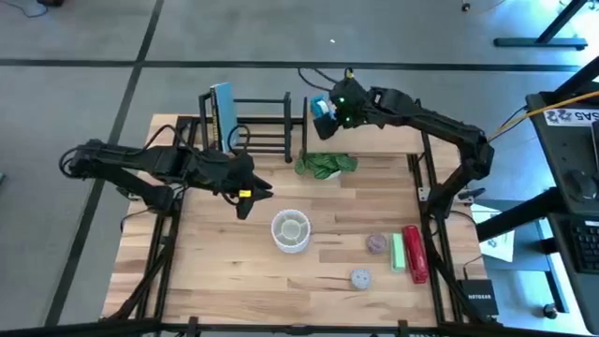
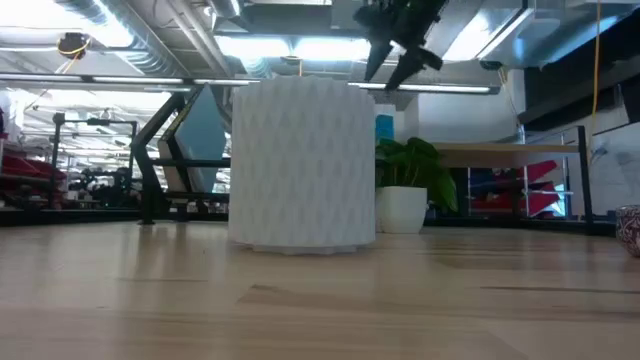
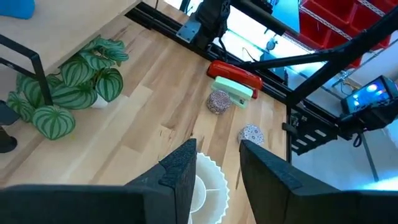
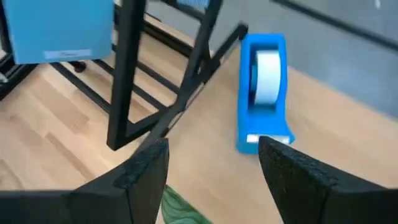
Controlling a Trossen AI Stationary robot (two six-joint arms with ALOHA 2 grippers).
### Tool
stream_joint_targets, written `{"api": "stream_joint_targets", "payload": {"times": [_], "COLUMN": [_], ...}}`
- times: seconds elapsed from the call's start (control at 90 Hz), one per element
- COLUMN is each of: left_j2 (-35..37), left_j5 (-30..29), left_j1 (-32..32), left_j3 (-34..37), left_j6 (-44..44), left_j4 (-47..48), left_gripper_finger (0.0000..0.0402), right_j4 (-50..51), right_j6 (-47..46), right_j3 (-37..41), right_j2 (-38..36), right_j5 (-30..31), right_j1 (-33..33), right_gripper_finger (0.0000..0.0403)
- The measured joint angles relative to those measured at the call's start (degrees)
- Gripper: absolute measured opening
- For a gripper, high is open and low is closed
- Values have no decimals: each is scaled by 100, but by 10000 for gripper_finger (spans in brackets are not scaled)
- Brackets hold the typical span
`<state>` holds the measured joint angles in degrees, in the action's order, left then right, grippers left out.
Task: Stock shelves
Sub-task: Remove the tape dispenser from the shelf
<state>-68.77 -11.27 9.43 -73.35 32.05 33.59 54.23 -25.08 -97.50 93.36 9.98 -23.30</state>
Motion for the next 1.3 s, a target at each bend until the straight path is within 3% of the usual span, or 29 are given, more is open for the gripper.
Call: {"api": "stream_joint_targets", "payload": {"times": [0.189, 0.444, 0.711, 0.856, 1.033, 1.3], "left_j2": [0, 0, 0, 0, 0, 0], "left_j5": [-10, -55, -139, -150, -244, -320], "left_j1": [0, 0, 0, 0, 0, 0], "left_j3": [-1, 0, 0, -1, -1, 0], "left_j6": [4, 75, 181, 335, 481, 544], "left_j4": [-2, 0, -3, -2, -2, -5], "left_gripper_finger": [107, 107, 107, 107, 107, 107], "right_j4": [371, 504, -1484, -2152, -2599, -2687], "right_j6": [497, 100, -163, -320, -173, -147], "right_j3": [134, 995, 2149, 2409, 2473, 2474], "right_j2": [-28, -28, -26, -26, -26, -26], "right_j5": [195, 674, 1516, 1954, 1620, 805], "right_j1": [266, 383, 375, 273, -118, -613], "right_gripper_finger": [246, 330, 376, 378, 370, 280]}}
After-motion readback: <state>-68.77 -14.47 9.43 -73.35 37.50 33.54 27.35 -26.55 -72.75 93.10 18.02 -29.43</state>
